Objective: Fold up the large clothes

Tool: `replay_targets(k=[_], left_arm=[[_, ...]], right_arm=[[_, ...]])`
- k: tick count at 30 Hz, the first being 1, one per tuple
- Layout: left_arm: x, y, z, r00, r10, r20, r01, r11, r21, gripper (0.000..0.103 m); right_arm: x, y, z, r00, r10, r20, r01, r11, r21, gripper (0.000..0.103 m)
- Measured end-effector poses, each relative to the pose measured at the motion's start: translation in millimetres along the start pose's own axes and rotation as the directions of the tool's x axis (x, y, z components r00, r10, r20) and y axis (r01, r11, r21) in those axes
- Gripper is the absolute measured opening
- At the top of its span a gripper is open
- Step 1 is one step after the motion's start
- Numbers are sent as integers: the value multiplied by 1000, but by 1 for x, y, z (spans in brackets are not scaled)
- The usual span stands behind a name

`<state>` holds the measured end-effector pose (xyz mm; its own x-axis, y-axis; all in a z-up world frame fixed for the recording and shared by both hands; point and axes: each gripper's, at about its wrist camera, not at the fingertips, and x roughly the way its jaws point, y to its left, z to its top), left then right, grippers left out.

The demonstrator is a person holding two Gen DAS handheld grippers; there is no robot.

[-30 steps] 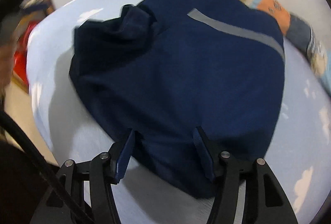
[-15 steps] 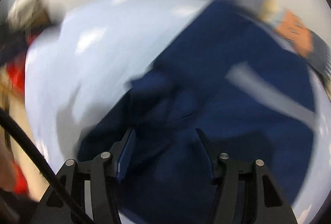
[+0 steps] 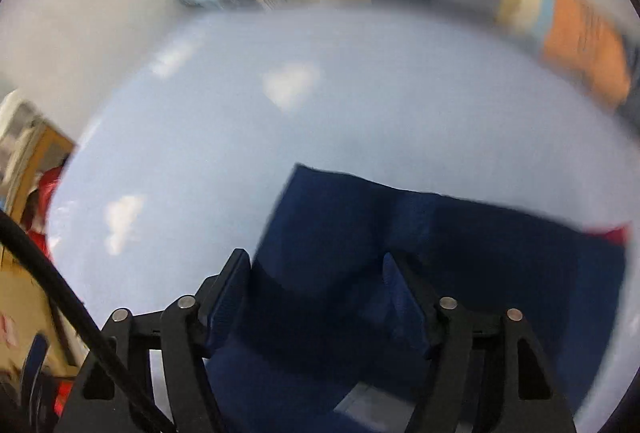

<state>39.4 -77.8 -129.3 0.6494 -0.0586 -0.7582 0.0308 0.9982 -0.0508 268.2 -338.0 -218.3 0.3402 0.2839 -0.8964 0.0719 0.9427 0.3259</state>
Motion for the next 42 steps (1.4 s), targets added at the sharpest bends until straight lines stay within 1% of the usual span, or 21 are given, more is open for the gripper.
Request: replay_targets(k=[1, 5, 7, 11, 15, 16, 17, 19, 21, 24, 27, 29, 30, 32, 33, 34, 35, 37, 39, 41, 42], left_arm=[[1, -7, -2, 1000, -8, -1, 8, 999, 31, 102], [7, -32, -11, 997, -63, -52, 69, 989, 130, 102], [6, -44, -16, 994, -91, -64, 101, 979, 175, 102], [6, -71, -28, 989, -122, -87, 141, 954, 264, 102], [27, -91, -47, 958, -190, -215, 247, 926, 285, 102], [36, -95, -53, 949, -186, -253, 258, 922, 289, 102], [52, -99, -60, 943, -137, -304, 233, 923, 305, 102], [70, -99, -72, 930, -62, -362, 189, 926, 327, 102], [70, -99, -75, 936, -35, -351, 164, 924, 346, 101], [39, -101, -65, 967, -82, -240, 171, 909, 380, 101], [12, -107, -60, 975, -164, -147, 210, 892, 399, 101], [7, -115, -60, 967, -206, -148, 249, 881, 403, 101], [9, -118, -62, 964, -213, -157, 260, 877, 404, 101], [15, -124, -69, 957, -221, -188, 280, 872, 401, 101], [19, -127, -72, 954, -221, -201, 286, 870, 401, 101], [28, -128, -77, 950, -213, -227, 291, 868, 403, 101], [36, -123, -79, 949, -193, -250, 284, 868, 408, 101], [58, -123, -94, 938, -118, -325, 258, 865, 429, 101], [64, -123, -105, 945, -65, -321, 218, 855, 471, 101], [58, -121, -104, 948, -82, -309, 225, 858, 462, 101], [53, -119, -102, 946, -101, -308, 237, 863, 445, 101]], right_arm=[[17, -7, -6, 998, -6, -65, 9, 999, 46, 81], [-20, -18, -20, 992, 120, 24, -122, 988, 93, 80], [-67, -34, -28, 980, 148, 136, -161, 982, 95, 81], [-122, -89, -57, 977, -35, 211, 3, 989, 150, 83], [-94, -143, -96, 992, -105, 69, 86, 967, 240, 91], [-76, -157, -104, 996, -86, -14, 86, 960, 266, 93], [-56, -171, -120, 996, 4, -86, 24, 945, 327, 93], [-76, -168, -133, 1000, -21, -4, 21, 950, 311, 88], [-110, -150, -143, 995, -76, 64, 58, 967, 246, 85], [-163, -124, -173, 982, -91, 167, 65, 985, 158, 85], [-192, -106, -217, 972, 105, 211, -127, 987, 95, 85], [-192, -93, -243, 957, 213, 198, -230, 971, 70, 76], [-184, -84, -258, 948, 270, 170, -283, 957, 57, 60], [-159, -79, -277, 945, 314, 93, -322, 941, 101, 48], [-138, -85, -288, 951, 310, 21, -309, 938, 159, 37], [-126, -90, -292, 961, 278, 0, -273, 943, 190, 6], [-119, -98, -295, 972, 234, -8, -228, 952, 204, 0], [-114, -120, -293, 945, 327, -13, -309, 906, 290, 0], [-119, -134, -297, 917, 398, 9, -376, 859, 347, 0], [-136, -130, -297, 926, 378, 17, -364, 878, 311, 1], [-154, -127, -296, 934, 353, 52, -352, 892, 284, 8]])
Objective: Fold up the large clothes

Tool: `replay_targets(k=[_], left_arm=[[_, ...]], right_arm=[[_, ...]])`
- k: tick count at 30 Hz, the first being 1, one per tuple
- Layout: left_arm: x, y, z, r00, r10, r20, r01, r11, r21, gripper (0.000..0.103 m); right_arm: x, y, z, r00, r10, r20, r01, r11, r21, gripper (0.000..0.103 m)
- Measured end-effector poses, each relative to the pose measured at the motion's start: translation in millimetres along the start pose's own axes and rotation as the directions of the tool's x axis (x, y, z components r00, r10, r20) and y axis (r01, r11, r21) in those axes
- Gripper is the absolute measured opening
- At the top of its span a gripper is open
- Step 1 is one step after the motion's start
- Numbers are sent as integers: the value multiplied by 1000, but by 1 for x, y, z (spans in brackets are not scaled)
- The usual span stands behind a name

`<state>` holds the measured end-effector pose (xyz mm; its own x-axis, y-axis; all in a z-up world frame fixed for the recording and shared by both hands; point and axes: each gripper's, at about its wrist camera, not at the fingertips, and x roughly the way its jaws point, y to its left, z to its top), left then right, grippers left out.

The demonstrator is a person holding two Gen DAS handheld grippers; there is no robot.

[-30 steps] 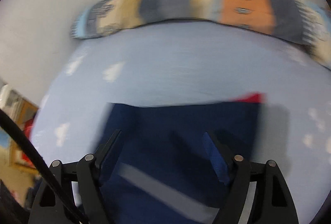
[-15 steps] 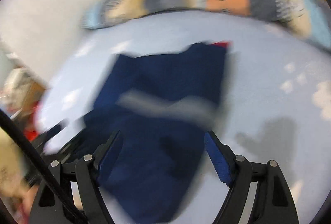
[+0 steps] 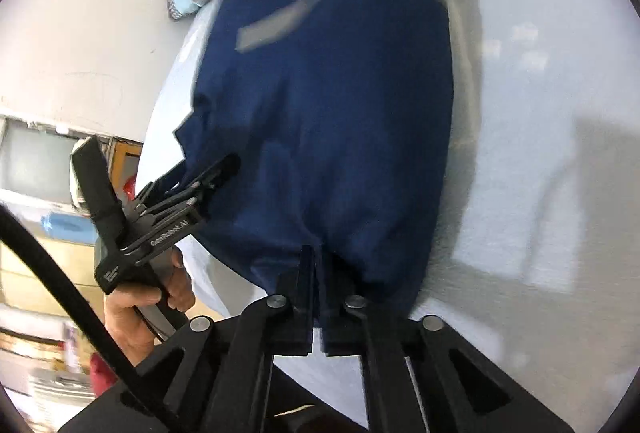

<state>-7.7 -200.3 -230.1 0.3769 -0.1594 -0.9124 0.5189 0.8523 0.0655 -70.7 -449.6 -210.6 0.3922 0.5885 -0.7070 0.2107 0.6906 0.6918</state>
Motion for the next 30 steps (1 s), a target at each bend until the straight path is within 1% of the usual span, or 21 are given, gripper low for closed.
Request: replay_targets(k=[1, 2, 3, 5, 6, 7, 8, 10, 11, 12, 13, 14, 15, 16, 18, 20, 22, 24, 25, 27, 30], left_arm=[[-6, 1, 1, 1000, -24, 15, 24, 1000, -18, 101], [-16, 3, 0, 997, -68, 39, 70, 997, -42, 101], [-23, 2, 1, 993, -107, 53, 110, 992, -55, 101], [-38, -4, 3, 982, -174, 80, 179, 982, -58, 101], [-42, -11, 3, 979, -182, 91, 186, 982, -44, 101], [-45, -19, 3, 978, -183, 101, 187, 982, -22, 101], [-48, -29, 4, 976, -192, 105, 192, 981, 14, 101], [-43, -46, 0, 972, -222, 75, 217, 974, 72, 101], [-39, -54, -4, 974, -222, 49, 217, 972, 85, 101], [-32, -59, -6, 975, -221, 15, 218, 971, 94, 101], [-17, -65, -10, 975, -215, -49, 219, 970, 103, 101], [-5, -68, -10, 978, -188, -91, 197, 974, 114, 101], [1, -72, -12, 983, -152, -105, 166, 976, 141, 101], [3, -77, -14, 987, -127, -95, 143, 974, 177, 101], [1, -76, -13, 986, -134, -95, 148, 975, 165, 101], [-6, -75, -9, 989, -131, -64, 140, 979, 151, 99], [-24, -72, -3, 991, -127, 39, 121, 982, 142, 99], [-38, -68, 4, 986, -112, 125, 98, 989, 113, 99], [-43, -64, 8, 981, -111, 156, 99, 992, 83, 99], [-43, -50, 13, 980, -96, 175, 93, 995, 21, 99], [-33, -32, 14, 988, -58, 145, 65, 997, -44, 99]], right_arm=[[-9, 9, 9, 999, -7, 38, 8, 1000, -24, 28], [-25, 17, 11, 994, -48, 103, 55, 996, -64, 40], [-38, 20, 11, 983, -98, 156, 113, 990, -90, 54], [-54, 20, 15, 961, -161, 226, 190, 976, -111, 54], [-59, 21, 21, 953, -177, 244, 210, 971, -113, 54], [-63, 22, 28, 948, -170, 268, 205, 973, -109, 52], [-63, 15, 36, 947, -160, 280, 198, 973, -115, 50], [-58, 20, 54, 928, -195, 319, 246, 961, -128, 47], [-49, 18, 64, 924, -203, 324, 261, 955, -144, 46], [-35, 20, 73, 929, -204, 307, 260, 954, -152, 43], [-15, 15, 76, 941, -205, 270, 249, 959, -138, 43], [11, 5, 85, 955, -222, 198, 242, 966, -87, 43], [21, 0, 87, 957, -237, 167, 250, 966, -63, 43], [25, -4, 88, 958, -243, 150, 253, 966, -52, 44], [25, -9, 91, 963, -231, 135, 236, 972, -20, 44], [13, -9, 92, 970, -192, 152, 197, 980, -21, 44], [-6, -10, 92, 971, -138, 194, 139, 990, 8, 44], [-26, -6, 90, 963, -80, 257, 85, 996, -6, 44], [-34, -3, 89, 955, -81, 284, 90, 996, -21, 44], [-39, -2, 87, 950, -99, 296, 113, 993, -28, 44], [-30, -7, 83, 961, -105, 255, 113, 993, -17, 44]])
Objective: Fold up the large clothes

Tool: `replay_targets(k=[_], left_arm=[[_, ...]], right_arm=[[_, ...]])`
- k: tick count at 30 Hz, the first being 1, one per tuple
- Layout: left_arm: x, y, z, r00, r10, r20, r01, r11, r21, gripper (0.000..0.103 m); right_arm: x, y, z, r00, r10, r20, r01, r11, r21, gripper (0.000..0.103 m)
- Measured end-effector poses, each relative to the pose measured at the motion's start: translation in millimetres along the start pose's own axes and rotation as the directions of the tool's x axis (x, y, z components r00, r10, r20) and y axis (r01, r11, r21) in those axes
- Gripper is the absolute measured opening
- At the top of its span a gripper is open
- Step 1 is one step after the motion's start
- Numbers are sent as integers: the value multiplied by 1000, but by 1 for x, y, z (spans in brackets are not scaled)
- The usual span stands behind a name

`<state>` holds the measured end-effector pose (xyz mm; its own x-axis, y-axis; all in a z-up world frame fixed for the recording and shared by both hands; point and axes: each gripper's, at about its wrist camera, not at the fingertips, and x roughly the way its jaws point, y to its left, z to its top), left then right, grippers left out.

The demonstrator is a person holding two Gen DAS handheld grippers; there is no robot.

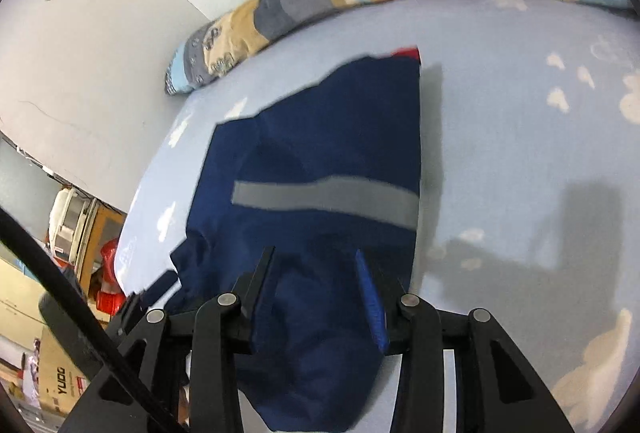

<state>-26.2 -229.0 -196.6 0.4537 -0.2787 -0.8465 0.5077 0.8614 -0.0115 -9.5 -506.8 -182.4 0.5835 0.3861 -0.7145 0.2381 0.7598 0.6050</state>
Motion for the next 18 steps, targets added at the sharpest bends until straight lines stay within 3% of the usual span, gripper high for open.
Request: replay_targets(k=[4, 6, 8, 10, 14, 15, 18], left_arm=[[16, 3, -4, 992, 95, -80, -94, 995, 18, 99], [31, 7, -14, 974, 170, -148, -162, 985, 63, 100], [31, 12, -16, 974, 169, -151, -158, 984, 80, 100], [27, 19, -13, 978, 168, -124, -163, 985, 54, 100], [19, 50, -3, 984, 157, -80, -162, 985, -52, 100], [17, 59, 0, 986, 152, -70, -158, 984, -86, 100], [19, 89, 0, 991, 91, -96, -111, 969, -220, 100]], right_arm=[[35, 1, -18, 992, -35, -122, 31, 999, -37, 48], [49, 4, -25, 987, -75, -145, 65, 995, -75, 53], [47, 9, -24, 986, -90, -140, 77, 992, -96, 54], [31, 13, -21, 994, -47, -95, 39, 996, -81, 55], [7, 5, -15, 999, -14, -40, 13, 999, -33, 57], [4, -1, -14, 999, -19, -42, 18, 1000, -13, 62], [2, -19, -13, 997, -5, -78, 9, 999, 50, 63]])
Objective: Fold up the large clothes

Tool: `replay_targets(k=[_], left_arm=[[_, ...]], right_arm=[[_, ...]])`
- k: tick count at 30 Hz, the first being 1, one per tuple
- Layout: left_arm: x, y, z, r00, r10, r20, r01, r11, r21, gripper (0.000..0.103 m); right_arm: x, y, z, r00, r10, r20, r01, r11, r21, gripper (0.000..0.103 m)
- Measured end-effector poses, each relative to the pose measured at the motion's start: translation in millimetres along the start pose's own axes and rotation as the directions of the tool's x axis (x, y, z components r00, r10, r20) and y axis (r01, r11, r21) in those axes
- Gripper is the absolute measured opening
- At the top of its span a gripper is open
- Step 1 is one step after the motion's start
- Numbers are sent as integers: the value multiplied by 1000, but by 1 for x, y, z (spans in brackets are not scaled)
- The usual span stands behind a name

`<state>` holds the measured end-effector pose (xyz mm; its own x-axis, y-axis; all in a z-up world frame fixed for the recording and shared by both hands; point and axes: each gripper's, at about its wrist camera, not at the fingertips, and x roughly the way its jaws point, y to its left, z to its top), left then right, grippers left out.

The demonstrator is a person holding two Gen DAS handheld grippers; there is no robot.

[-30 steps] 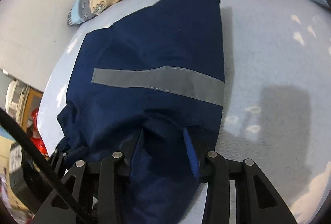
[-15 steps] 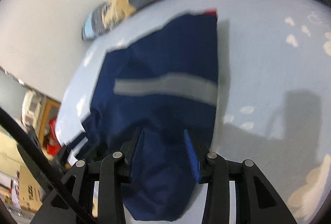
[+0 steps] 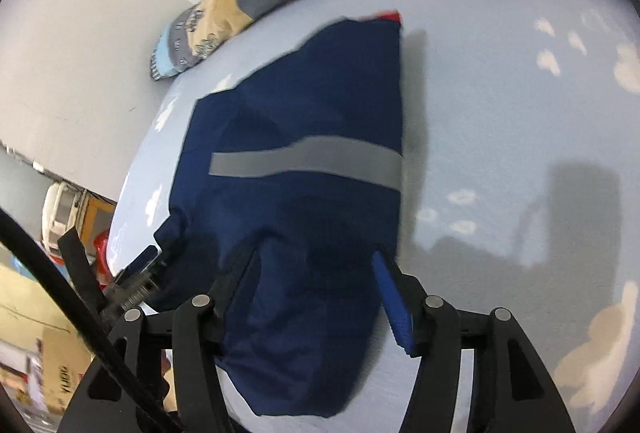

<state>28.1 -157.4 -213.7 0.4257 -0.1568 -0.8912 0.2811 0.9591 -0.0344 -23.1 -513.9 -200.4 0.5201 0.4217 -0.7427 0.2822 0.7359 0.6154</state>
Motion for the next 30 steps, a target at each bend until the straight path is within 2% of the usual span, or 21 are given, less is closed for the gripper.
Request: replay_targets(k=[2, 4, 5, 7, 9, 12, 15, 16, 17, 18, 20, 23, 24, 27, 28, 30], left_arm=[[6, 21, 5, 997, -62, -35, 59, 994, -95, 100], [10, 40, 6, 987, -152, -53, 140, 973, -185, 99], [15, 51, 7, 969, -237, -66, 214, 945, -249, 99], [21, 64, 8, 941, -331, -70, 292, 900, -323, 99], [20, 69, 9, 938, -343, -53, 305, 887, -346, 99], [13, 65, 13, 947, -319, -26, 296, 904, -308, 99], [14, 56, 17, 944, -327, -35, 305, 912, -275, 99], [13, 54, 19, 954, -296, -37, 276, 922, -271, 99], [11, 50, 25, 980, -198, -7, 190, 950, -248, 99], [2, 46, 27, 987, -156, 29, 159, 965, -211, 99], [-21, 26, 33, 989, -75, 128, 87, 992, -88, 99], [-44, -4, 30, 965, 18, 262, -40, 996, 79, 99], [-50, -15, 26, 949, 53, 310, -99, 986, 135, 99], [-58, -38, 19, 913, 81, 399, -191, 951, 244, 100], [-59, -42, 20, 909, 84, 409, -207, 942, 265, 100], [-55, -47, 20, 912, 82, 402, -213, 932, 294, 100]], right_arm=[[2, -10, 0, 999, 33, -17, -32, 999, 40, 66], [5, -19, -1, 997, 68, -32, -65, 994, 88, 72], [6, -24, -2, 996, 83, -37, -79, 991, 112, 72], [9, -28, -3, 994, 104, -45, -97, 985, 140, 72], [10, -29, -3, 995, 93, -48, -85, 986, 144, 72], [10, -26, -2, 996, 79, -51, -72, 990, 125, 72], [11, -23, -4, 995, 84, -48, -78, 990, 120, 73], [12, -23, -4, 995, 86, -53, -80, 990, 120, 73], [11, -22, -5, 996, 81, -48, -75, 990, 117, 73], [9, -20, -5, 997, 66, -36, -62, 993, 102, 73], [3, -10, -4, 1000, 24, -18, -24, 999, 38, 73], [-1, 3, -4, 1000, -22, 2, 22, 999, -39, 74], [-1, 5, -5, 999, -34, 5, 34, 998, -50, 74], [4, 6, -5, 999, -40, -2, 40, 998, -58, 76], [6, 5, -4, 999, -36, -6, 36, 998, -53, 76], [11, 2, -3, 999, -30, -16, 29, 999, -40, 76]])
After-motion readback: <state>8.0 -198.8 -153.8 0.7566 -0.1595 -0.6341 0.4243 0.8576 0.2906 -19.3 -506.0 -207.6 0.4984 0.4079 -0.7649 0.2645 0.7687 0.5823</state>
